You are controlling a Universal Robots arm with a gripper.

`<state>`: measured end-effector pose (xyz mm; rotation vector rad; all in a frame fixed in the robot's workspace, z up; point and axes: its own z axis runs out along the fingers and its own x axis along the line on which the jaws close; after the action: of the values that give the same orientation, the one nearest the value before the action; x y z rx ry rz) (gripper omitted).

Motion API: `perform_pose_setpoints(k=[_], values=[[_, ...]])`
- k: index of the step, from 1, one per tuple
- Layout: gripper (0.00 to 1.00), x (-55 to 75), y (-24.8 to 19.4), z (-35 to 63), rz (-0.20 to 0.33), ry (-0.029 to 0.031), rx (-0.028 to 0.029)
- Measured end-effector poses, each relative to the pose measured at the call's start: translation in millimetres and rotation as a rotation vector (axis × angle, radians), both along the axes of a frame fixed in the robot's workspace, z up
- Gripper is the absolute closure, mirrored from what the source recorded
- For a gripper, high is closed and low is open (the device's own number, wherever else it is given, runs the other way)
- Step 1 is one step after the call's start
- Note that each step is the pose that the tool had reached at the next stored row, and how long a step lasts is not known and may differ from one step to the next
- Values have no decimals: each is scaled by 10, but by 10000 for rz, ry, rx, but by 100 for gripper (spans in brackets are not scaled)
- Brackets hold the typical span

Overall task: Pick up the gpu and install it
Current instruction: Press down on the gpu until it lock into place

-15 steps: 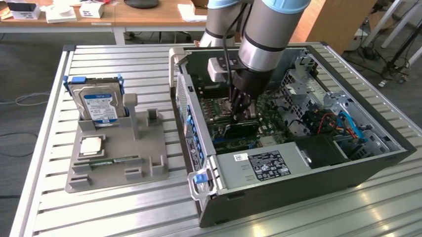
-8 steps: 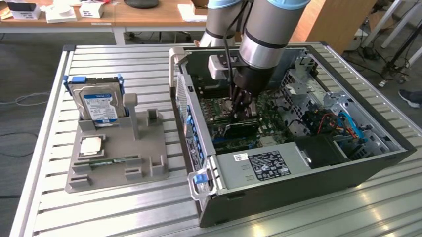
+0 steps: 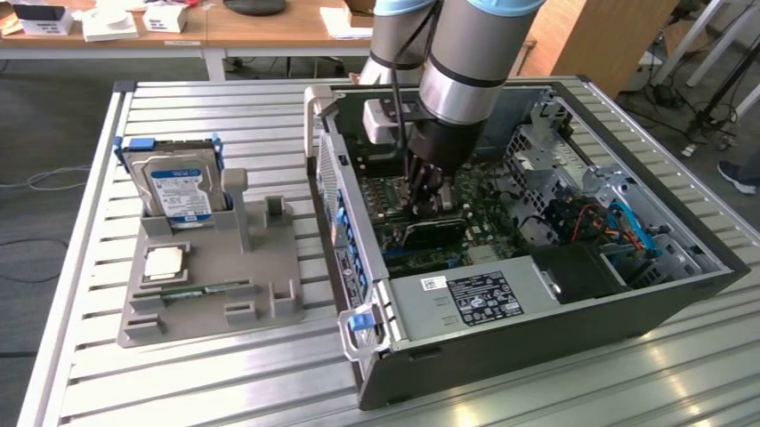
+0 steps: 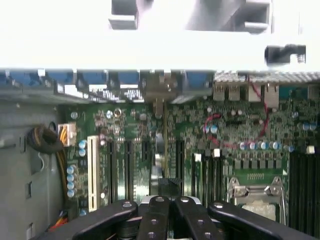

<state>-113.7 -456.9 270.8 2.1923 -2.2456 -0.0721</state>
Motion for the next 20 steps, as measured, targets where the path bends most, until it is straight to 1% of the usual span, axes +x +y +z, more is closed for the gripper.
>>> perform_pose_setpoints(k=[4, 6, 9, 14, 17, 20], values=[[89, -148, 0, 0, -4, -8, 0], [89, -182, 1, -1, -7, -9, 0], [89, -198, 0, 0, -8, -9, -1], [89, -363, 1, -1, -28, -13, 1], [89, -432, 1, -2, -45, -13, 1], [89, -443, 2, -2, -55, -13, 1]])
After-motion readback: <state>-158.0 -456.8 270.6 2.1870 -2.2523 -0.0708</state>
